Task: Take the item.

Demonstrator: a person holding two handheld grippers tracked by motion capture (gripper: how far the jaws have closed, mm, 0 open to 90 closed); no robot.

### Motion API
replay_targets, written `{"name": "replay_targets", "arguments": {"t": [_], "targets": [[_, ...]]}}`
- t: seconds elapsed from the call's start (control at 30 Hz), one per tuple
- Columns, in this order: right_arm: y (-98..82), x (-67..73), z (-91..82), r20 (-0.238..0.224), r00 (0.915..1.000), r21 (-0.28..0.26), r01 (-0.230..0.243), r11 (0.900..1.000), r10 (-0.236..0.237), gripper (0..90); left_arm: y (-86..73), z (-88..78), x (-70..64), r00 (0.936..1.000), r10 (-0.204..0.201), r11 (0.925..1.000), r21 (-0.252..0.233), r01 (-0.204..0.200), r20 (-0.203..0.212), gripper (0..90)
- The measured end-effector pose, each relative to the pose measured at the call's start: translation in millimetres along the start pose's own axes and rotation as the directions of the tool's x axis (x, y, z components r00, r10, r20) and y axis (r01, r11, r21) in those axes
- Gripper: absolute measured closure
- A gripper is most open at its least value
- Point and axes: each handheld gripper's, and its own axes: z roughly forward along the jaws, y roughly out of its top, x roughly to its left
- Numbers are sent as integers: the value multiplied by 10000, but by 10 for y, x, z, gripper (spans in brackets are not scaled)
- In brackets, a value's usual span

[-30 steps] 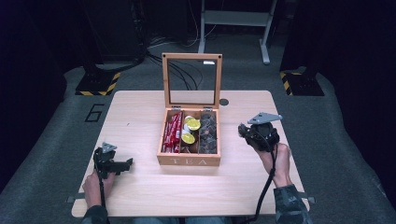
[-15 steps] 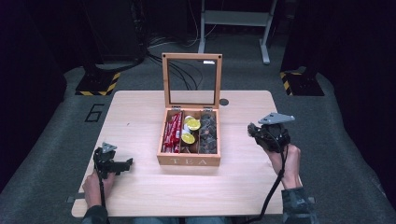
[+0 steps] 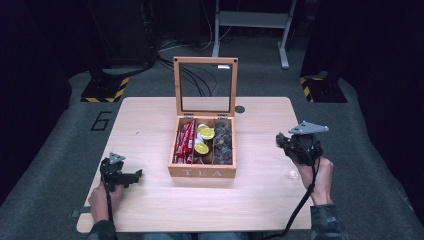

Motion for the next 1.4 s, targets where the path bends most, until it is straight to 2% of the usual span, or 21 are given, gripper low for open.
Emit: {"name": "replay_targets", "arguments": {"t": [0.37,0.67,0.83,0.93,1.13,1.4], "targets": [[-101,-109,-66,270,9992,101,-310,9995,307,807,0,0,-1,10000,-4,10000,-2,4,-6,2],[-250,-275,-70,499,9965,413,-686,9968,665,808,0,0,0,10000,0,10000,1,0,-8,2],[-351,-387,-53,671,9918,635,-1130,9916,1087,808,0,0,-1,10000,-4,10000,0,4,-8,2],[-399,-430,-49,639,9917,809,-1167,9899,1116,807,0,0,0,10000,-1,10000,-1,1,-2,2],[-484,-471,-8,739,9881,1195,-1433,9824,1352,807,0,0,-1,10000,-6,10000,-2,6,-9,2],[-569,-488,89,840,9861,1585,-1550,9751,1431,807,0,0,0,10000,-3,10000,-1,3,-2,2]]}}
